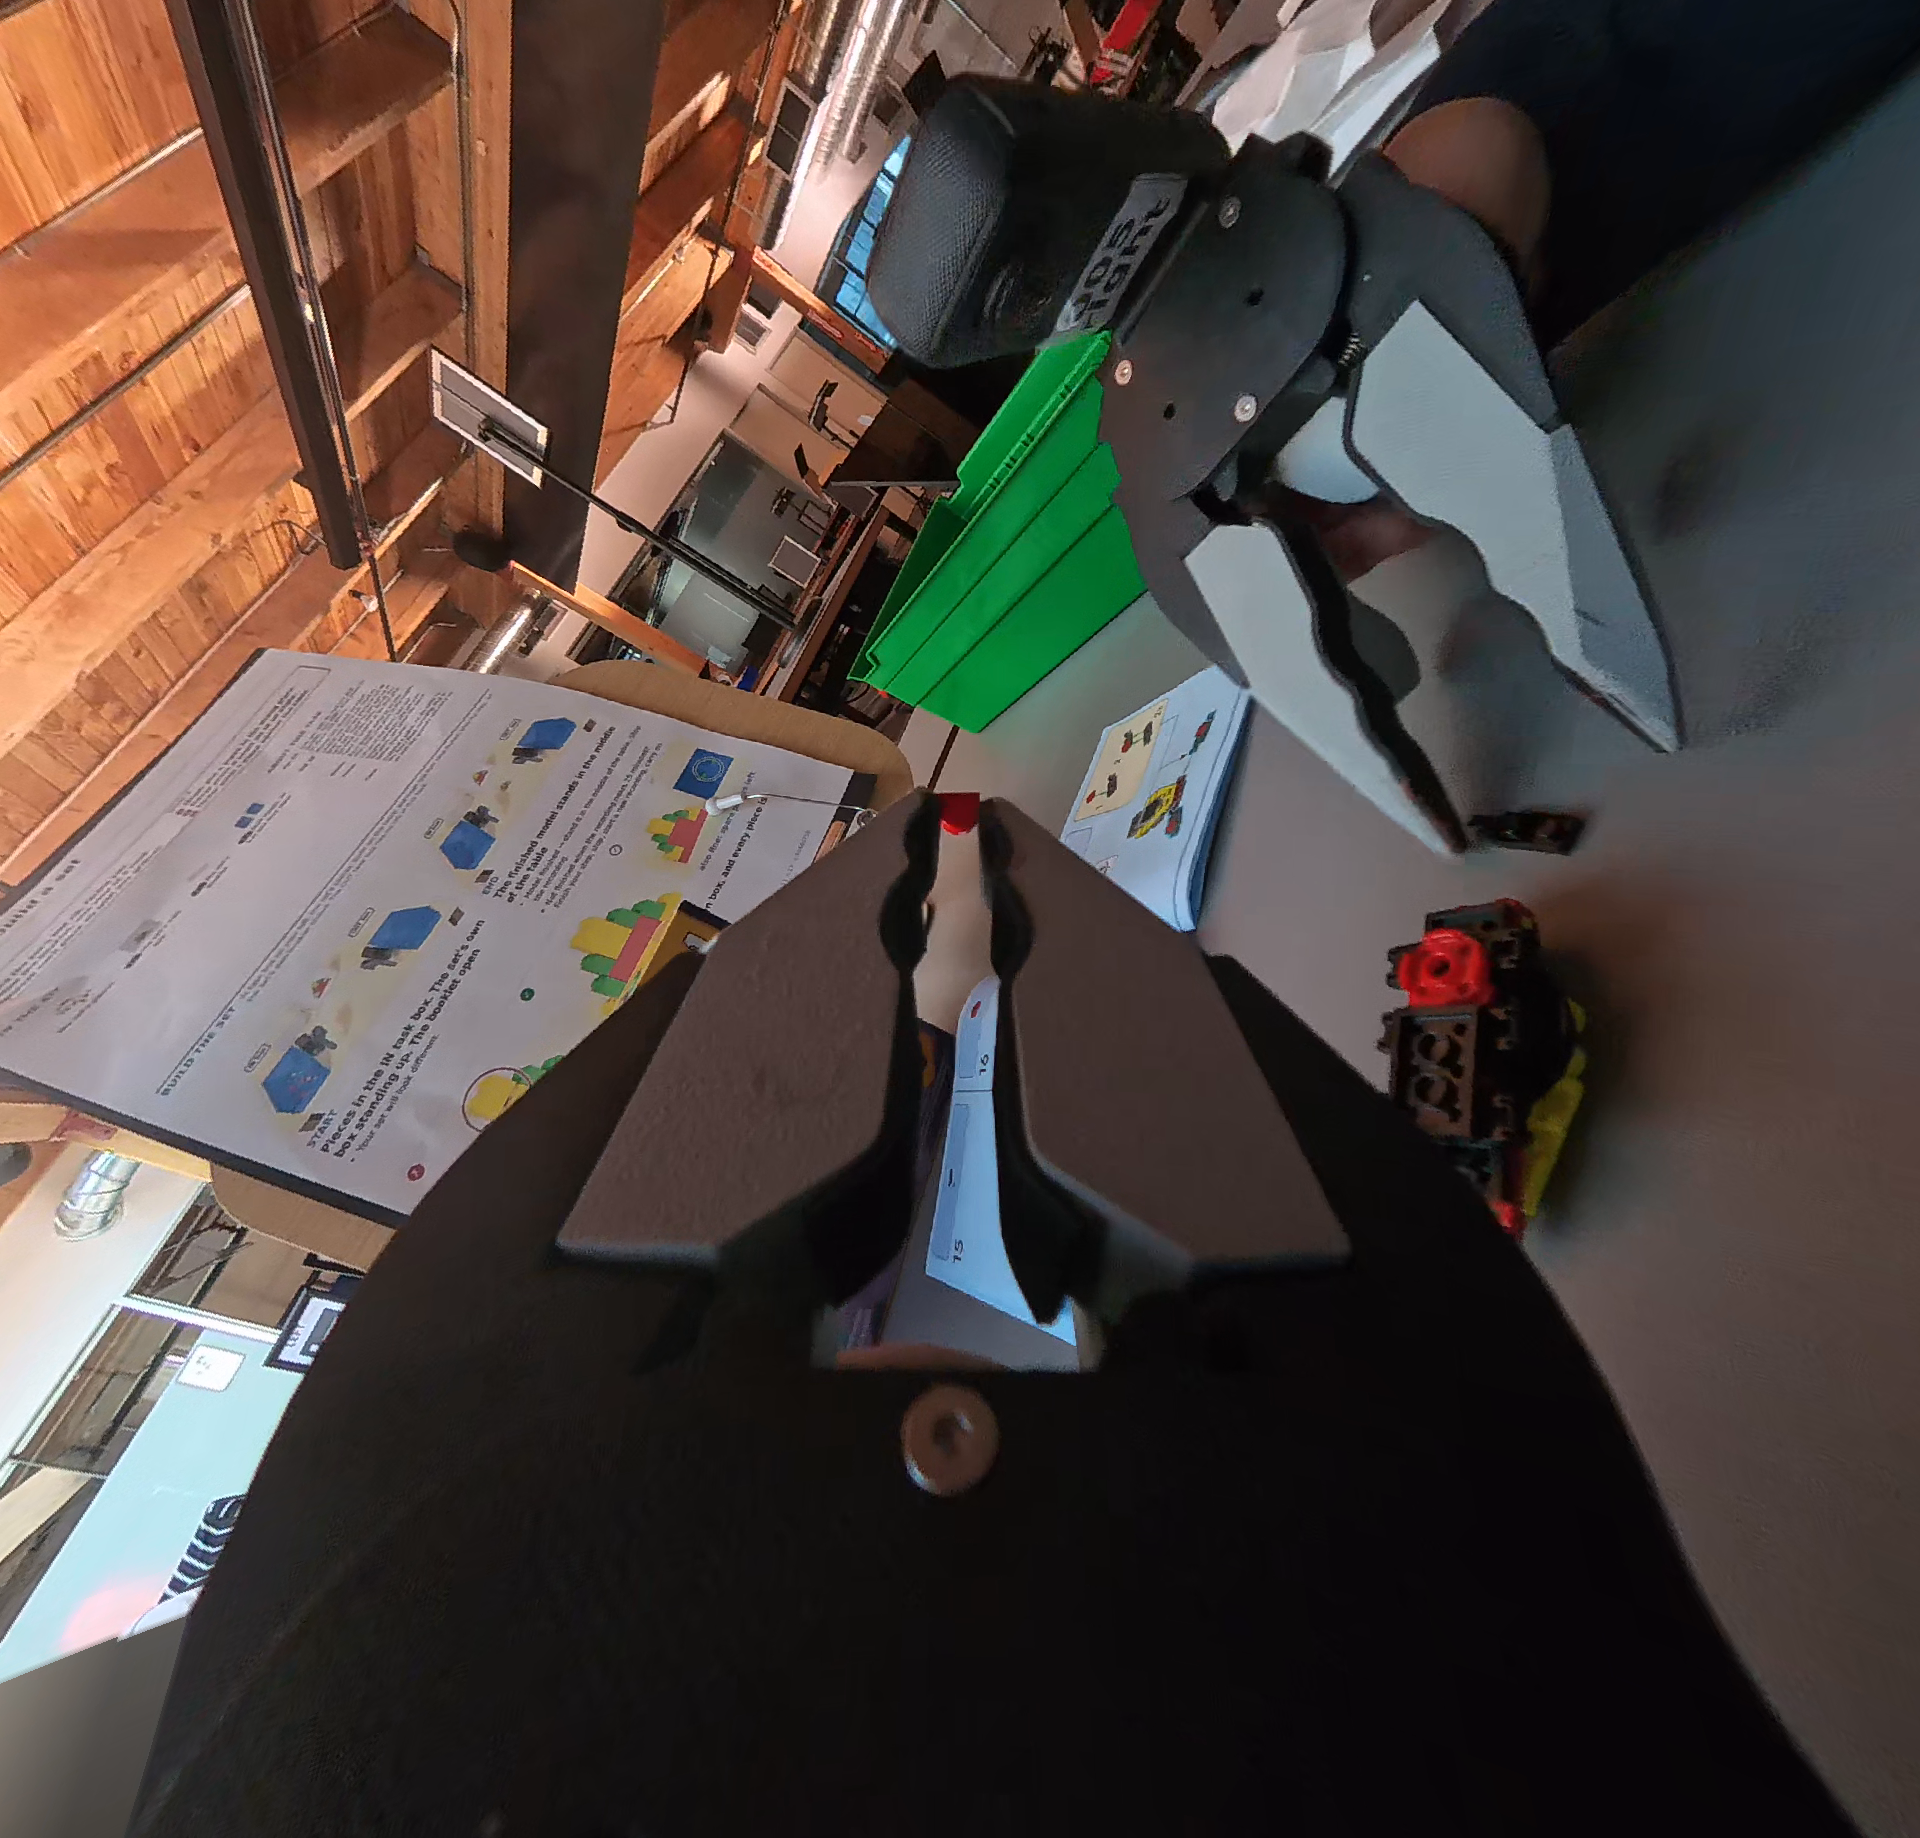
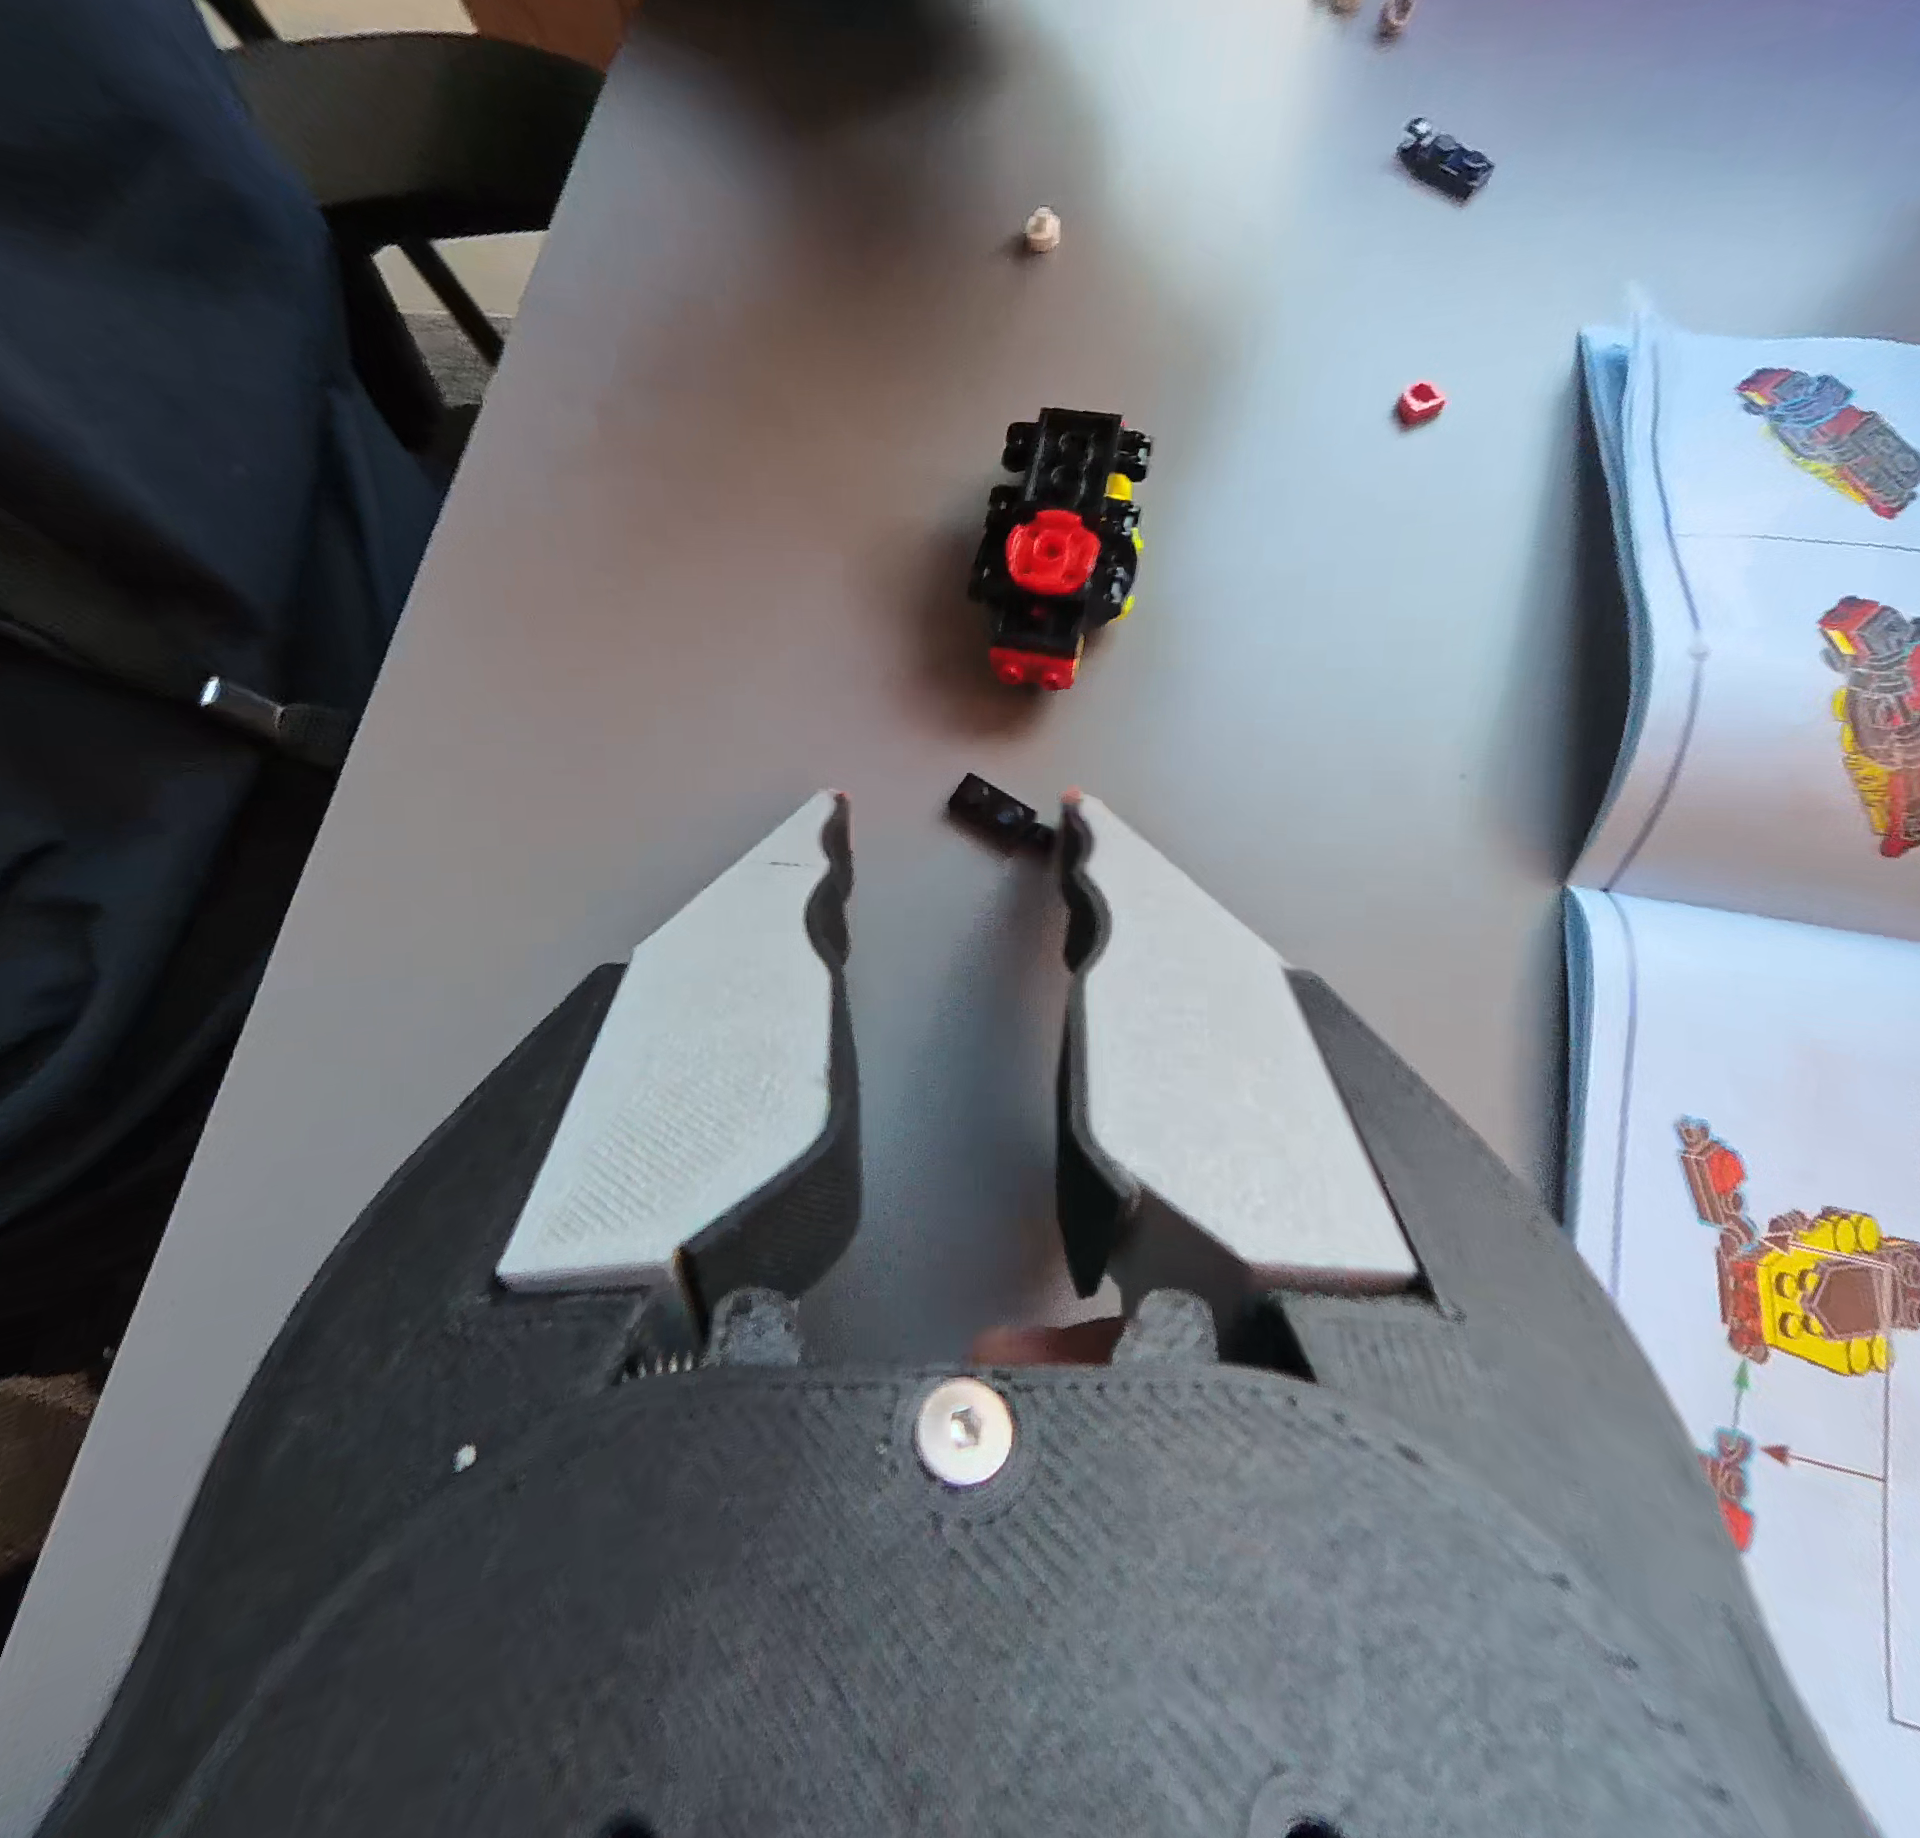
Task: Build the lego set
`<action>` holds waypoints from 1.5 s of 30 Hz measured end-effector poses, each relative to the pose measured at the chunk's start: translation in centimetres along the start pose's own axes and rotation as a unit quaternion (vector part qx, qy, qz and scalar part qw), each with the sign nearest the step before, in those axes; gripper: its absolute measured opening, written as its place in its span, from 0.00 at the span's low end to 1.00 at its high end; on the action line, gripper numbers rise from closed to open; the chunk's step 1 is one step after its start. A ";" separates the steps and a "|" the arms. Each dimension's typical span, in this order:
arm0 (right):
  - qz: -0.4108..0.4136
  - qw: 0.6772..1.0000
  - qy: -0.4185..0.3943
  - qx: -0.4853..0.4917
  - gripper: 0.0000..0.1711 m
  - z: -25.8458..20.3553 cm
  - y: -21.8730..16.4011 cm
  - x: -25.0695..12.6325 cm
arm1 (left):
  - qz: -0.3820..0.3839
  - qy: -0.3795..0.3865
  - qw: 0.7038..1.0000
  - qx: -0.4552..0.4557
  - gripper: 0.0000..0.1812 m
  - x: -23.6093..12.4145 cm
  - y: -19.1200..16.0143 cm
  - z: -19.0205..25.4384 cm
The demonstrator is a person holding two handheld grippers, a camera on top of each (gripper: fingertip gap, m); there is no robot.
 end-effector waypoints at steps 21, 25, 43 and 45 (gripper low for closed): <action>-0.015 0.997 0.075 -0.028 0.14 -2.4 -0.7 -1.2 | -0.005 0.002 1.000 -0.003 0.03 0.0 -0.3 -0.1; 0.007 0.999 0.050 -0.011 0.21 -1.6 -0.2 -1.1 | -0.005 0.000 1.000 -0.002 0.03 -0.1 -0.3 -0.1; 0.000 0.997 0.079 -0.025 0.21 -2.4 0.3 0.2 | -0.006 -0.003 1.000 -0.001 0.03 0.1 -0.2 0.0; -0.001 0.996 0.080 -0.033 0.19 -2.6 0.2 0.1 | -0.007 -0.003 1.000 -0.002 0.03 0.1 -0.2 0.0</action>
Point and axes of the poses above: each gripper's, where its closed fingertips meet, x out along the fingers, y out of its top, z = x × y across the jaws, the point moved 8 cm from there along -x, back along the fingers, and after that the axes turned 14 degrees about -y, right-handed, at the moved point
